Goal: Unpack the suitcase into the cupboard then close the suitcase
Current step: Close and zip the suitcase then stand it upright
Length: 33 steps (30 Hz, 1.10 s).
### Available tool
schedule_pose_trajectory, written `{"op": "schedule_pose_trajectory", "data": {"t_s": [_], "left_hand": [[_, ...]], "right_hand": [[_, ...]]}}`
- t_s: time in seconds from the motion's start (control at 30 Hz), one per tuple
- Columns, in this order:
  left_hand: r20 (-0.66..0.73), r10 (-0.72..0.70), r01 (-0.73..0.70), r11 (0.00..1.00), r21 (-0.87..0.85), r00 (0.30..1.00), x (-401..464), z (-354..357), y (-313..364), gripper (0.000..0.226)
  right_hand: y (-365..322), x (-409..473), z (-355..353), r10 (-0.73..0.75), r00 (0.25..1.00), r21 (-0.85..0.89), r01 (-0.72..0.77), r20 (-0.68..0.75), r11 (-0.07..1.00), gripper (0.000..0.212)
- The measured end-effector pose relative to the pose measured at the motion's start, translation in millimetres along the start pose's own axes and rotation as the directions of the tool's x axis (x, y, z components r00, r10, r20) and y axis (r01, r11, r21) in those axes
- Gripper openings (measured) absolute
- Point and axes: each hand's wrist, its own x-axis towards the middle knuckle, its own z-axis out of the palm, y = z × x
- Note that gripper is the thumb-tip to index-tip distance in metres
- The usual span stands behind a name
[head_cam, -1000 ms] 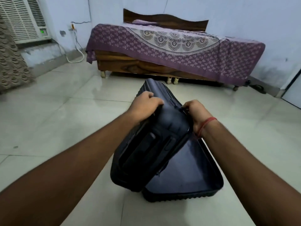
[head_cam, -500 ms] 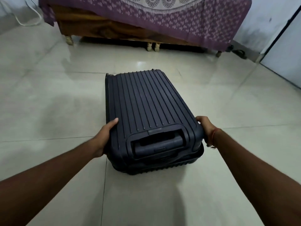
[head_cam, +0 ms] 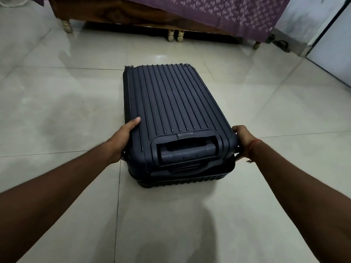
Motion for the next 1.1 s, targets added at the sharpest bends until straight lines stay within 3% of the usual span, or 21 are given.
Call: {"op": "schedule_pose_trajectory", "data": {"t_s": [0.13,0.17,0.2,0.23,0.3,0.37,0.43,0.5,0.6,0.7,0.87,0.93,1.0,1.03,1.07,1.1], "left_hand": [[0.010,-0.031,0.030,0.992,0.123,0.999,-2,-3,1,0.068],[0.024,-0.028,0.024,0.991,0.133,0.999,-2,-4,1,0.069],[0.032,-0.022,0.017,0.990,0.141,0.999,-2,-5,0,0.070],[0.032,-0.015,0.010,0.990,0.139,0.999,-2,-7,-1,0.071],[0.013,-0.010,0.009,0.997,0.078,1.000,0,-10,-8,0.067],[-0.023,-0.004,0.004,1.000,0.025,1.000,1,-13,-15,0.053],[-0.060,0.007,-0.004,0.999,0.053,0.998,3,-14,-20,0.041],[-0.071,0.007,0.000,0.994,0.109,0.997,7,-16,-28,0.035],[-0.092,0.032,-0.015,0.983,0.181,0.995,18,-20,-38,0.025],[-0.131,0.057,-0.038,0.989,0.140,0.990,29,-25,-42,0.021],[-0.175,0.097,-0.075,0.989,0.124,0.980,33,-26,-48,0.021],[-0.153,0.145,-0.104,0.963,0.249,0.977,34,-26,-50,0.015],[-0.130,0.284,-0.170,0.819,0.549,0.950,36,-33,-49,0.013],[-0.093,0.351,-0.190,0.690,0.699,0.932,35,-36,-47,0.013],[-0.045,0.418,-0.216,0.553,0.805,0.907,31,-39,-44,0.013],[-0.009,0.451,-0.233,0.478,0.847,0.892,25,-42,-43,0.013]], "right_hand": [[-10,-17,3,-0.057,0.994,-0.023,0.055,-0.096,0.998,0.022],[-13,-20,10,-0.187,0.962,-0.056,0.179,-0.197,0.982,0.019],[-17,-28,21,-0.381,0.874,-0.198,0.333,-0.303,0.922,0.017],[-18,-45,36,-0.580,0.761,-0.369,0.470,-0.291,0.802,0.015],[-7,-81,72,-0.783,0.622,-0.571,0.649,0.016,0.503,0.012],[9,-105,103,-0.741,0.605,-0.690,0.670,0.293,0.274,0.028],[24,-110,123,-0.673,0.617,-0.814,0.580,0.409,0.037,0.049],[33,-113,138,-0.642,0.624,-0.852,0.517,0.446,-0.089,0.060],[37,-110,150,-0.675,0.604,-0.846,0.530,0.424,-0.057,0.068],[32,-103,148,-0.668,0.608,-0.828,0.560,0.430,-0.024,0.068],[19,-104,140,-0.715,0.542,-0.819,0.569,0.441,-0.074,0.063],[12,-106,140,-0.738,0.518,-0.826,0.556,0.432,-0.094,0.065],[7,-105,140,-0.758,0.494,-0.834,0.538,0.427,-0.119,0.066],[7,-105,139,-0.765,0.485,-0.837,0.531,0.425,-0.128,0.066],[7,-104,139,-0.770,0.479,-0.840,0.526,0.421,-0.133,0.066],[8,-103,140,-0.775,0.473,-0.842,0.523,0.418,-0.135,0.066]]}}
